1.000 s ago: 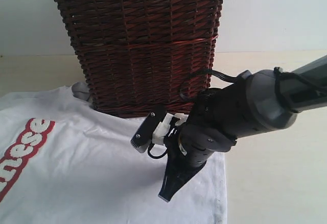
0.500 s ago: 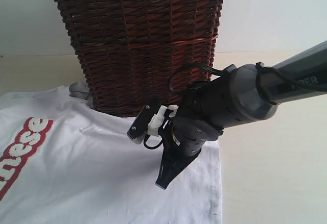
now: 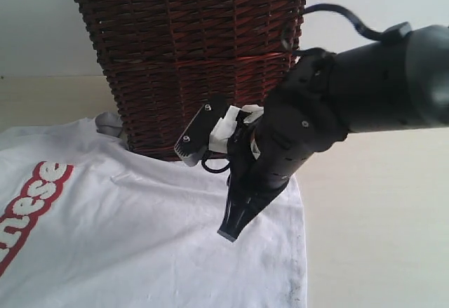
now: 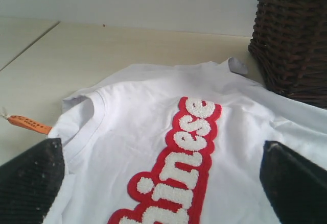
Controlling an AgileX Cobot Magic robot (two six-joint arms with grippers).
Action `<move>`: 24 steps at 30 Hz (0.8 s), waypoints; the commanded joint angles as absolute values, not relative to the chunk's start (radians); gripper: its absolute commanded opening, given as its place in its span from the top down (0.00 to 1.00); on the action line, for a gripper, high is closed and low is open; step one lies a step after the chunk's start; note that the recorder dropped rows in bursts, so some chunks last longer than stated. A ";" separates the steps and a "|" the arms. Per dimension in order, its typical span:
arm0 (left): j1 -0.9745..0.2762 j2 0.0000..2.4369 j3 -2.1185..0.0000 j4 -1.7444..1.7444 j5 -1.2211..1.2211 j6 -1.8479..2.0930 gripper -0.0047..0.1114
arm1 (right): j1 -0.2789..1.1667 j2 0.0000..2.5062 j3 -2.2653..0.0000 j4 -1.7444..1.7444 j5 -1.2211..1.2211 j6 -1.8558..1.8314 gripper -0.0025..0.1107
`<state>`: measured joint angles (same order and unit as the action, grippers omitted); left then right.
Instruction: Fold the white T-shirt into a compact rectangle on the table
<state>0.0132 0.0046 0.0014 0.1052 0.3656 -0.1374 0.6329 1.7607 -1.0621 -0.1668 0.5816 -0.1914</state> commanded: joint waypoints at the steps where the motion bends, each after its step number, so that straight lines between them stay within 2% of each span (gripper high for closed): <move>1: 0.008 0.000 0.000 0.100 0.354 -0.134 0.06 | 0.629 1.709 -1.063 -0.032 0.727 -0.405 0.64; 4: 0.008 0.000 0.000 0.100 0.354 -0.134 0.06 | 0.629 1.696 -1.063 -0.026 0.904 -0.454 0.46; 7: 0.008 0.000 0.000 0.100 0.354 -0.134 0.06 | 0.629 1.700 -1.036 -0.008 1.046 -0.448 0.37; 16: 0.008 0.000 0.000 0.100 0.354 -0.134 0.06 | 0.629 1.703 -0.872 0.069 0.781 -0.616 0.29; 24: 0.008 0.000 0.000 0.100 0.354 -0.132 0.06 | 0.629 1.772 -0.876 0.027 0.724 -0.621 0.27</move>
<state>0.0132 0.0046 0.0014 0.1052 0.3656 -0.1374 0.6329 1.7507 -0.8795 0.0591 0.7497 -0.6128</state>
